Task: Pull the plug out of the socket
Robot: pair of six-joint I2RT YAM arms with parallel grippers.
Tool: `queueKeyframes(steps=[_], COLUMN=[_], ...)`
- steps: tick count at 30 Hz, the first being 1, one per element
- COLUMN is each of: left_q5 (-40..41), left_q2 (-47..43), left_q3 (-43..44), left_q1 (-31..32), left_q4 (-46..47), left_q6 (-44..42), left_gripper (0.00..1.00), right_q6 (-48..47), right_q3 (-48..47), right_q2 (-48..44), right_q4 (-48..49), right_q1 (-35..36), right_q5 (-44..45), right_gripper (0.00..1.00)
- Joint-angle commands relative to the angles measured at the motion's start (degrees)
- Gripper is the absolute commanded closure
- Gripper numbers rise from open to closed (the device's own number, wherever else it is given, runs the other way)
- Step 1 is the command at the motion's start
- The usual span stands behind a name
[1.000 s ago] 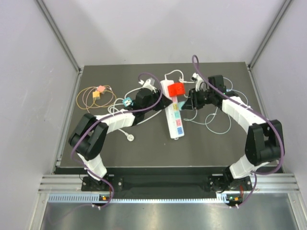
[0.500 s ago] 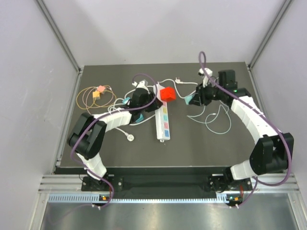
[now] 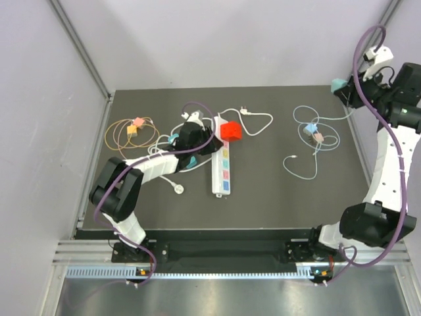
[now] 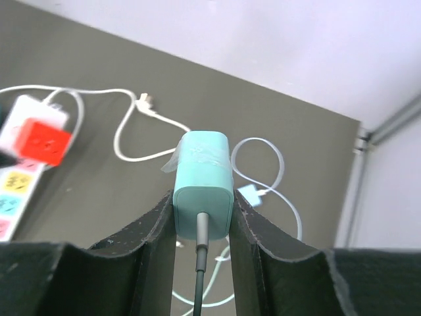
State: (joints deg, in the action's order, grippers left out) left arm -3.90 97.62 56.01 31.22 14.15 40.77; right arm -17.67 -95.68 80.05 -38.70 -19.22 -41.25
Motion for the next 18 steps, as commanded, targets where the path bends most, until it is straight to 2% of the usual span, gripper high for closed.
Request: queueKeyframes(steps=[1,6,18], left_q5=[-3.4,-5.5,-9.4], left_q2=[-4.2,-4.5,-5.3], left_q3=[0.2,0.0,-1.2], left_q1=[0.2,0.2,0.1], left_q4=[9.7,10.6,12.6], left_q6=[-0.2,-0.9,-1.2], left_gripper=[1.0,1.0,1.0], right_q6=[-1.9,-2.3,-3.2], right_q3=[-1.1,2.1,6.4], right_q2=[3.7,10.1,26.7], right_q4=[1.1,4.9,8.7], right_q1=[-2.4,-4.2,-5.5], right_q5=[2.5,4.9,3.6], right_gripper=[1.0,1.0,1.0])
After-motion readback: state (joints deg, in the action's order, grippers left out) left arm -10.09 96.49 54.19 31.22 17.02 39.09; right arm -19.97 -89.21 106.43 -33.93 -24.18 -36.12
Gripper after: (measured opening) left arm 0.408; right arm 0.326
